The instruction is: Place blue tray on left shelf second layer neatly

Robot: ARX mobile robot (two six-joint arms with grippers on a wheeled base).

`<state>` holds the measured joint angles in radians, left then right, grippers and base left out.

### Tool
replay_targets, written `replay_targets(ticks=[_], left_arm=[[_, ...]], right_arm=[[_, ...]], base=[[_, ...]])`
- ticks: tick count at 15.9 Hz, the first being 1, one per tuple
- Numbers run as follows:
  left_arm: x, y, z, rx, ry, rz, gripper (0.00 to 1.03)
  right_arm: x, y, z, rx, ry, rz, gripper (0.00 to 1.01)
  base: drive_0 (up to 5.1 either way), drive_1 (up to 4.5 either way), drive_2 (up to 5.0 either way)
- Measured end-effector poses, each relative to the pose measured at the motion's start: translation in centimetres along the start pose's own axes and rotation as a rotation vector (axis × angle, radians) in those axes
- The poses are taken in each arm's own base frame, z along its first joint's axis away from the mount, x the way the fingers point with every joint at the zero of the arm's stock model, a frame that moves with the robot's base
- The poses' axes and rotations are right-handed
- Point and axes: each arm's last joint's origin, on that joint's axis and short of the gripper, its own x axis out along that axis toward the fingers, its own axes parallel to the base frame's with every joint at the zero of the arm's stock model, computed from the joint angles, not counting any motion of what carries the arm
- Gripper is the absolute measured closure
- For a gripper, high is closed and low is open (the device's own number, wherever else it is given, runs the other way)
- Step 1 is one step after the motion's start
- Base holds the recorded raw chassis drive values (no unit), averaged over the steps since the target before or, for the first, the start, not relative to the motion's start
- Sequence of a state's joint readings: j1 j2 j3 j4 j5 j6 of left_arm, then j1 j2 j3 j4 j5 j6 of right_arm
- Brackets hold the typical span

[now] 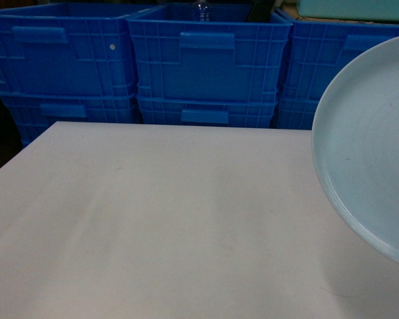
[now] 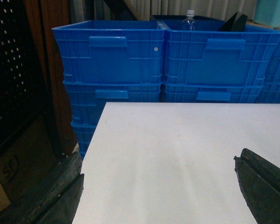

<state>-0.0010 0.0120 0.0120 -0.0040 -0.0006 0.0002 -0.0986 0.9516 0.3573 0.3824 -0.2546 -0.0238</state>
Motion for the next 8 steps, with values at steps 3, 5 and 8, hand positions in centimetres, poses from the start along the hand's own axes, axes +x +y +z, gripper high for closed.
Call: replay_targets(ticks=[3,5,8], left_arm=[[0.00,0.00,0.00,0.000,0.000,0.000,0.05],[0.00,0.00,0.00,0.000,0.000,0.000,0.05],[0.00,0.01,-0.03,0.000,0.003,0.003,0.05]], right_arm=[[0.00,0.00,0.00,0.000,0.000,0.000,0.99],[0.00,0.00,0.00,0.000,0.000,0.000,0.99],[0.00,0.02,0.03,-0.001,-0.003,0.005,0.99]], base=[[0.0,0.00,0.0],[0.0,0.00,0.0],[1.6,-1.27,-0.3]])
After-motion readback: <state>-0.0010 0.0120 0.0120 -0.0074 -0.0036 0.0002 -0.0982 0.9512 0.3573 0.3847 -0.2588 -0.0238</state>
